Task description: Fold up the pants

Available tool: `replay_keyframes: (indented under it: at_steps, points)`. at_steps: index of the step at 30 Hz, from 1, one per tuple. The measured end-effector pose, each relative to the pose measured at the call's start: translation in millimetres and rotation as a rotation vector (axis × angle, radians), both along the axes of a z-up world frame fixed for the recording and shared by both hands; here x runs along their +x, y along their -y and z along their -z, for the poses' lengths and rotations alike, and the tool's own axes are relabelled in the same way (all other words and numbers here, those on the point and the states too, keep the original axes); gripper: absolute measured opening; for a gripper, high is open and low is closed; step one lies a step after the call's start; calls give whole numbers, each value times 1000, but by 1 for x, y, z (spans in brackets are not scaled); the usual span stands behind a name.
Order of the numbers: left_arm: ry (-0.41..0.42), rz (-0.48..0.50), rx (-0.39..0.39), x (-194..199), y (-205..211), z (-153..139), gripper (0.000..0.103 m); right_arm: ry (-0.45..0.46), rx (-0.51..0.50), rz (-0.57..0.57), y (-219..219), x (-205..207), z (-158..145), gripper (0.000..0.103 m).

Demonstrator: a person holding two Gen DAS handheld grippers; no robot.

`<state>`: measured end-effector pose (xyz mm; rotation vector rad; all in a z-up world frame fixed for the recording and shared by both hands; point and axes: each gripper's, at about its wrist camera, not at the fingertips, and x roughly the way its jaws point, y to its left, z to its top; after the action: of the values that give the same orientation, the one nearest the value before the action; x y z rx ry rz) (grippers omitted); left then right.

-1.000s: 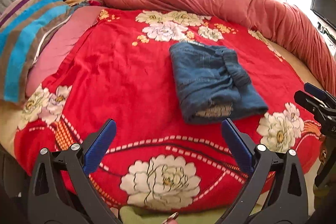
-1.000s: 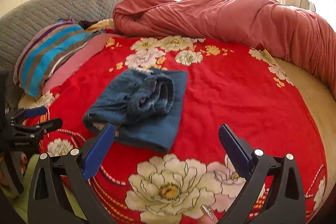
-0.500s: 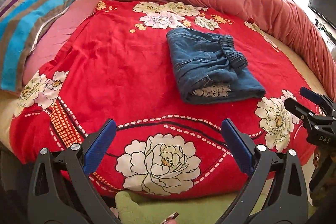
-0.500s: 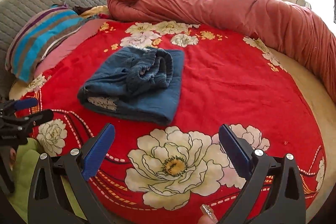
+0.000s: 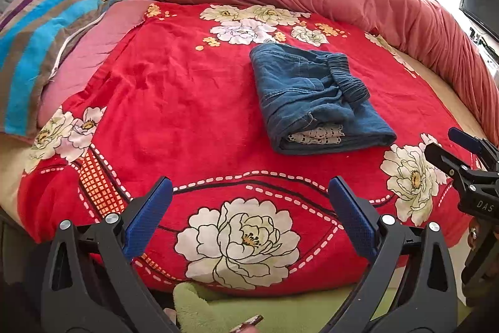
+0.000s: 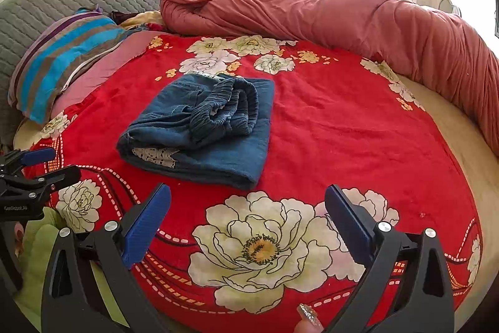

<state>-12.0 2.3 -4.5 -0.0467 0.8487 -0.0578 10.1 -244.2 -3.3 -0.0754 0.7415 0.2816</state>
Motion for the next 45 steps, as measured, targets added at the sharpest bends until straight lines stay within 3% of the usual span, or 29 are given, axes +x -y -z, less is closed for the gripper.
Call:
replay_keyframes:
  at_steps: [45]
  points:
    - [6,-22,9,-1,-1,-2,94,-9,-4,8,0,-1,5,98]
